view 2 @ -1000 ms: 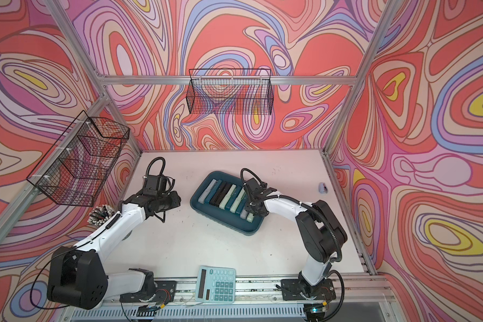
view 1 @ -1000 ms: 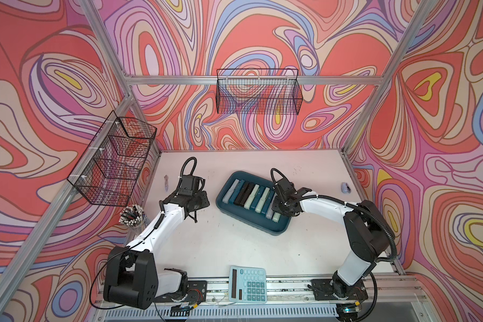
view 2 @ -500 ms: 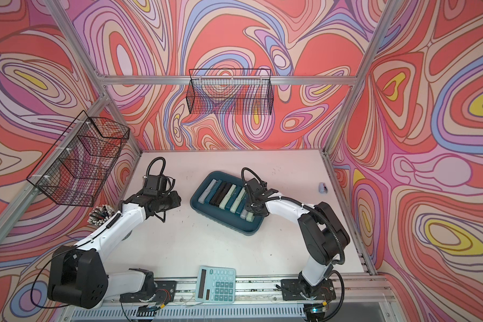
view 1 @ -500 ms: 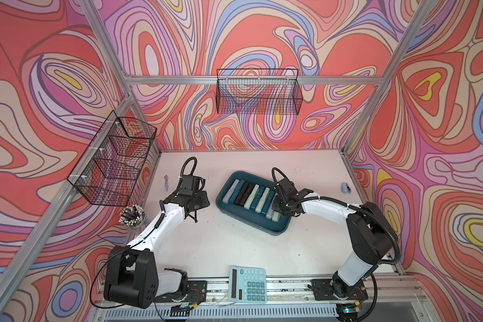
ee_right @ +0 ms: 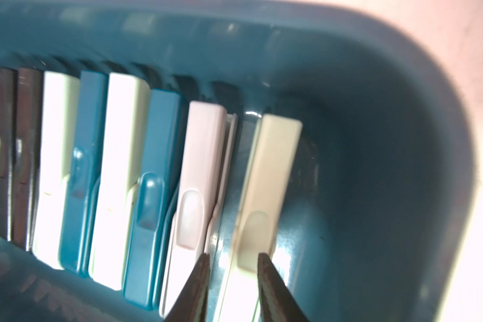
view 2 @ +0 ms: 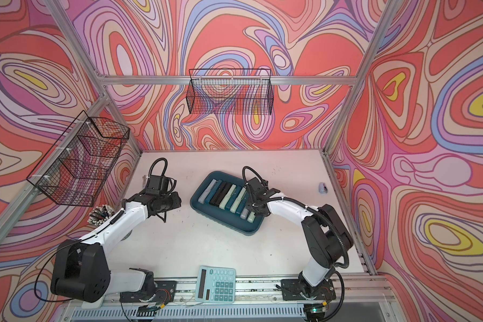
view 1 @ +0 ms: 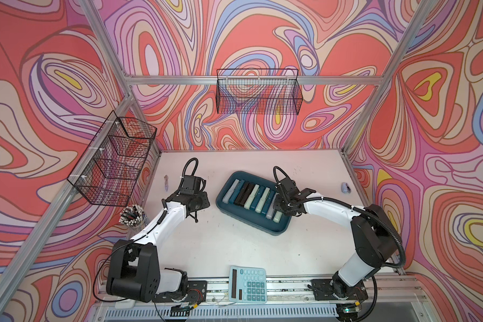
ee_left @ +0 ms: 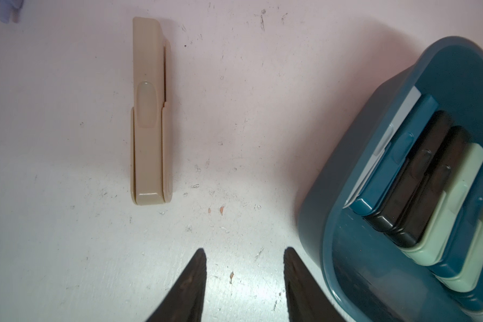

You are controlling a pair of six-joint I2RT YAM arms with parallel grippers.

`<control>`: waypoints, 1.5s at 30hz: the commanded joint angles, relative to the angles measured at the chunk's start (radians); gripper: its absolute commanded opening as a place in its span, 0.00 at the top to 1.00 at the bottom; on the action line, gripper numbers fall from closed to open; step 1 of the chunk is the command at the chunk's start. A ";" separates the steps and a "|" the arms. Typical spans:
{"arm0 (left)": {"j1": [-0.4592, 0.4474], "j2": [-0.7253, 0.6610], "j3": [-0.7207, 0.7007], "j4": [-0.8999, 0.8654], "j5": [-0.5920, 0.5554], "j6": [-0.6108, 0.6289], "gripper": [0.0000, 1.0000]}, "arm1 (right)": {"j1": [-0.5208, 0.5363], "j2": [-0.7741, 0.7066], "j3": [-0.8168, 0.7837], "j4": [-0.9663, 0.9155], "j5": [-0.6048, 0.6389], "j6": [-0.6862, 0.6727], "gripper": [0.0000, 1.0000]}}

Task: Put the pruning pliers into the storage box
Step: Adjust the pruning pliers in the storage box, then pick up the pruning pliers from the center of the board.

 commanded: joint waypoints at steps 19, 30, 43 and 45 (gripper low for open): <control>0.149 0.096 0.050 0.003 -0.019 0.046 0.26 | -0.046 -0.098 0.064 -0.020 0.060 -0.099 0.61; 0.160 0.265 0.171 -0.036 -0.085 0.064 0.32 | -0.108 -0.154 0.014 0.051 0.012 -0.111 0.60; 0.175 0.377 0.218 -0.069 -0.061 0.067 0.46 | -0.142 -0.166 -0.049 0.122 -0.031 -0.079 0.61; 0.175 0.391 0.226 -0.071 -0.063 0.070 0.50 | -0.142 -0.161 -0.051 0.129 -0.035 -0.080 0.62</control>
